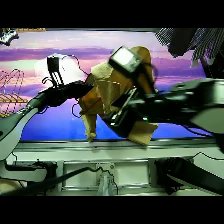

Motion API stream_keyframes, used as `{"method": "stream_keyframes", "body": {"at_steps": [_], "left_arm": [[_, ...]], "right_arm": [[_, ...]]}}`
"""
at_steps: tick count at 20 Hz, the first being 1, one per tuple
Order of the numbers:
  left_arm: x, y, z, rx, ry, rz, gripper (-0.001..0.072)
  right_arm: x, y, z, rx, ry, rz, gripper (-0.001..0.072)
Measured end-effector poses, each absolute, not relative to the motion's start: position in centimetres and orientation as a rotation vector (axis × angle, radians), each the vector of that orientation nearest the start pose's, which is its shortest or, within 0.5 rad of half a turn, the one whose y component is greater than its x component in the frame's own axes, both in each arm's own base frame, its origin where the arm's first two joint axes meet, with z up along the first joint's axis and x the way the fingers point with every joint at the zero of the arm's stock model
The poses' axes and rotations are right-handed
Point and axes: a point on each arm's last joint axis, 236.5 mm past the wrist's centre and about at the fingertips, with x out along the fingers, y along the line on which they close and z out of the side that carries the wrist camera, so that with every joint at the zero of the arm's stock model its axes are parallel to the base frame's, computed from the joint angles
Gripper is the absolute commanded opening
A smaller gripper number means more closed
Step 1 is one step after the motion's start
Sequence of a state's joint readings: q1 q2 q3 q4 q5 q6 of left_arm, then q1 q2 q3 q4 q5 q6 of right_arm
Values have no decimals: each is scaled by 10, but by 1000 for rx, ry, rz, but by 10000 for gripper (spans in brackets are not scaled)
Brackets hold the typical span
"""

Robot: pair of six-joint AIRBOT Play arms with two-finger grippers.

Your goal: Fold the clothes and pants, and hang the long-sleeved shirts on hangers.

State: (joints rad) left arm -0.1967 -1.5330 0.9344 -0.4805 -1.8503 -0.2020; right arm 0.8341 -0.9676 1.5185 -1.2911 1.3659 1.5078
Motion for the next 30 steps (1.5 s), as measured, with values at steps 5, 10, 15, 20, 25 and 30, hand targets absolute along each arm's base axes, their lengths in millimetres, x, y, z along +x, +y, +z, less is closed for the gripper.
{"method": "stream_keyframes", "body": {"at_steps": [5,10,15,20,25,30], "left_arm": [[270,-272,229,-973,233,-1871,12],[251,-286,228,-946,273,-1928,12],[245,-290,225,-931,296,-1946,12],[244,-291,224,-926,302,-1950,13],[243,-291,223,-921,309,-1952,12],[243,-292,221,-918,318,-1953,14]], "right_arm": [[214,241,357,-438,359,889,595],[252,188,382,-967,148,695,686],[275,198,343,-1155,207,715,687],[299,193,307,-1147,302,740,684],[319,197,285,-1071,344,810,684],[340,215,255,-1043,387,890,38]]}}
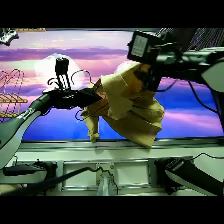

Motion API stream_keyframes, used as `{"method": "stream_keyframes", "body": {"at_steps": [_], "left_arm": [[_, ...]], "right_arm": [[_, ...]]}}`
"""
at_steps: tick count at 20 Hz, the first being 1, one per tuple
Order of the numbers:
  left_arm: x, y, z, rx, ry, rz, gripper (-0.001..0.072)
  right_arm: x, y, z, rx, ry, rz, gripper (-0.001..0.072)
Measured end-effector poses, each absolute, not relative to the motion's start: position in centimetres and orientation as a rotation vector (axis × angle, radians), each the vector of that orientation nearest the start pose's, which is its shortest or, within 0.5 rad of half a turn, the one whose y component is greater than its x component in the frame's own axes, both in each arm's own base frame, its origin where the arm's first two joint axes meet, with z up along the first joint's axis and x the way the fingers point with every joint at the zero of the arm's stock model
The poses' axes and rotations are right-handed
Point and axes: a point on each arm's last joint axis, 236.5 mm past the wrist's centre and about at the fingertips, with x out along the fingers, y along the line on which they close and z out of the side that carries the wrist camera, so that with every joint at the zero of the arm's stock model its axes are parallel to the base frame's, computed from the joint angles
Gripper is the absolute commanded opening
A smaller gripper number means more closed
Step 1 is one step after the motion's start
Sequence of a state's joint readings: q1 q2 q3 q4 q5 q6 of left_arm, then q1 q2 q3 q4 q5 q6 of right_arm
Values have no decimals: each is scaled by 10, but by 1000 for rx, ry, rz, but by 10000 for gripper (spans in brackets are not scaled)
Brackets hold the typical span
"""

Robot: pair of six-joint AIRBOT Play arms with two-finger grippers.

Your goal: Fold the clothes and pants, and hang the long-sleeved shirts on hangers.

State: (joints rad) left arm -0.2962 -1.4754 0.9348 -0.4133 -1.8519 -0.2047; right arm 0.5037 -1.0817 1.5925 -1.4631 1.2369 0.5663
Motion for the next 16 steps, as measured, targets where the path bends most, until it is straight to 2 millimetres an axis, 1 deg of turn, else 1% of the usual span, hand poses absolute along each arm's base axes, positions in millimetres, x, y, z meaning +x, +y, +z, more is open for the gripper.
{"method": "stream_keyframes", "body": {"at_steps": [1,2,3,4,5,6,8,10,12,13,15,16], "left_arm": [[243,-292,221,-918,321,-1952,15],[242,-292,220,-915,324,-1954,94],[243,-291,221,-915,313,-1953,320],[244,-290,224,-923,297,-1951,461],[244,-289,223,-920,301,-1949,524],[248,-287,226,-931,286,-1939,526],[259,-280,233,-965,238,-1907,672],[277,-265,247,-1026,148,-1853,675],[298,-244,262,-1085,43,-1784,676],[307,-235,266,-1099,7,-1755,677],[325,-214,274,-1126,-72,-1683,720],[335,-205,276,-1141,-103,-1639,720]], "right_arm": [[343,218,251,-1031,391,899,34],[346,220,248,-1026,395,902,34],[348,220,247,-1026,397,904,35],[347,223,246,-1020,394,916,34],[346,225,247,-1021,387,921,34],[345,225,249,-1021,377,921,34],[343,223,254,-1023,365,917,33],[340,221,259,-1023,351,910,33],[336,219,264,-1016,346,907,33],[333,218,266,-1005,350,907,33],[326,218,271,-981,346,910,33],[322,218,273,-971,345,913,33]]}}
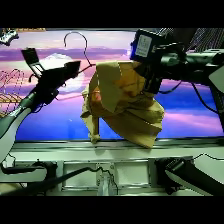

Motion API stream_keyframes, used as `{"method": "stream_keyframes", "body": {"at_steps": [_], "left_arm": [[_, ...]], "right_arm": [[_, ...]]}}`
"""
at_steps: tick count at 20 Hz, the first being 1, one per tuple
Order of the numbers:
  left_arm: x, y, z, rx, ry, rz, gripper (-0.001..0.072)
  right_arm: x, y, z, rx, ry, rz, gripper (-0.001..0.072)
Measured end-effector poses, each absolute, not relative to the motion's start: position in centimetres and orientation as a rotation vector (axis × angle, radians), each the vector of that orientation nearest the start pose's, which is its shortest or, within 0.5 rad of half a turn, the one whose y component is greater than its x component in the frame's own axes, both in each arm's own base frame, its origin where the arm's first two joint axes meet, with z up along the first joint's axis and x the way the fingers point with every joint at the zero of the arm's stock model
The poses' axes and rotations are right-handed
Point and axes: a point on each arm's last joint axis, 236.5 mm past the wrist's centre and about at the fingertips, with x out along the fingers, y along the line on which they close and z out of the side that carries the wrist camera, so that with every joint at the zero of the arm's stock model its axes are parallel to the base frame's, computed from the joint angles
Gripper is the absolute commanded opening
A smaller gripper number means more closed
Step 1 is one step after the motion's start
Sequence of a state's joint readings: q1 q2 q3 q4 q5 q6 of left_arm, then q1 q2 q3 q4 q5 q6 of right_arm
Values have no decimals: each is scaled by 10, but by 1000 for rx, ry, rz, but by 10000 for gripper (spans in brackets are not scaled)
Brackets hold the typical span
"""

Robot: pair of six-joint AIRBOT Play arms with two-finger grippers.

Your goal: Fold the clothes and pants, and hang the long-sleeved shirts on hangers.

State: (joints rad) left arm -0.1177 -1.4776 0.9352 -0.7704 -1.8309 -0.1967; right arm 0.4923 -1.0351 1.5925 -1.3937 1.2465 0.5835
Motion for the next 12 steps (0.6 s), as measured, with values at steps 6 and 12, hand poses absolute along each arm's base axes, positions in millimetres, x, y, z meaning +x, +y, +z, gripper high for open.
{"method": "stream_keyframes", "body": {"at_steps": [6,12], "left_arm": [[414,-129,301,-1345,-373,-1249,589],[426,-88,335,-1146,-458,-1077,127]], "right_arm": [[307,217,279,-924,356,933,34],[303,207,276,-797,452,871,34]]}}
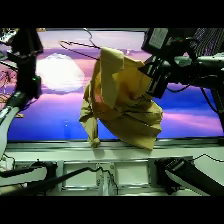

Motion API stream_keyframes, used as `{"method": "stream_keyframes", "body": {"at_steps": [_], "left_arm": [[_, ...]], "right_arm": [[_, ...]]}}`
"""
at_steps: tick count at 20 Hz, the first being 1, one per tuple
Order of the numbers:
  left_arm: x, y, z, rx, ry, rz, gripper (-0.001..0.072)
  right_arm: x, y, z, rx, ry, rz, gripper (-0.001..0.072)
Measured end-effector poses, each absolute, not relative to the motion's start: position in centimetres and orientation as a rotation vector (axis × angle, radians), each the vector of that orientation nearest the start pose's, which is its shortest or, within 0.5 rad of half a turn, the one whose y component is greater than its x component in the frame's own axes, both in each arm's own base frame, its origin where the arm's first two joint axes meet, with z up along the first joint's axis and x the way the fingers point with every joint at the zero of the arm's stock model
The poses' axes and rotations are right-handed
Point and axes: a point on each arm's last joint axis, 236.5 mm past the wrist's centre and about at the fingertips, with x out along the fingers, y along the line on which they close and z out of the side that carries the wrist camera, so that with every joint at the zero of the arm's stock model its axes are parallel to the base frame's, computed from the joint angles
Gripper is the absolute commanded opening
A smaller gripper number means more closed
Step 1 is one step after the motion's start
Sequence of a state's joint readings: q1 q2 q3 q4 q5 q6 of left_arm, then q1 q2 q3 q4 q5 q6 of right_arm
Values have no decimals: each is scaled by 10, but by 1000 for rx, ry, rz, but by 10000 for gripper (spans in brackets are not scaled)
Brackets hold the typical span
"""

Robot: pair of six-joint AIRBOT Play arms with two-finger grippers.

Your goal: Fold the clothes and pants, and hang the long-sleeved shirts on hangers.

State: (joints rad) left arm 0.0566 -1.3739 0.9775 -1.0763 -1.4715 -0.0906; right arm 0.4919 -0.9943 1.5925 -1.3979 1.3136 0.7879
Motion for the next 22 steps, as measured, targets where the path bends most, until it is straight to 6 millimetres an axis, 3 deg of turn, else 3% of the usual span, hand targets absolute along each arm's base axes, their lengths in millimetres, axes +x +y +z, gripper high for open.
{"method": "stream_keyframes", "body": {"at_steps": [2,4,5,6,8,10,12,16,20,21,22], "left_arm": [[432,-100,327,-1000,-267,-993,124],[434,-121,287,-833,4,-895,131],[431,-129,259,-763,149,-836,201],[423,-136,226,-707,293,-782,354],[399,-145,151,-639,560,-661,555],[372,-162,97,-629,717,-618,598],[345,-189,61,-609,803,-644,637],[306,-245,24,-537,851,-754,638],[299,-268,-3,-515,873,-748,629],[300,-269,-10,-517,883,-731,539],[304,-268,-18,-524,891,-702,285]], "right_arm": [[303,207,277,-738,475,851,34],[304,204,277,-701,499,824,34],[304,204,276,-684,508,818,34],[304,204,276,-671,513,815,34],[304,204,276,-652,522,808,34],[304,203,276,-641,528,801,34],[304,203,276,-628,536,798,35],[303,204,276,-600,545,792,35],[299,207,275,-569,560,809,35],[297,209,274,-559,567,819,35],[295,210,274,-550,572,826,35]]}}
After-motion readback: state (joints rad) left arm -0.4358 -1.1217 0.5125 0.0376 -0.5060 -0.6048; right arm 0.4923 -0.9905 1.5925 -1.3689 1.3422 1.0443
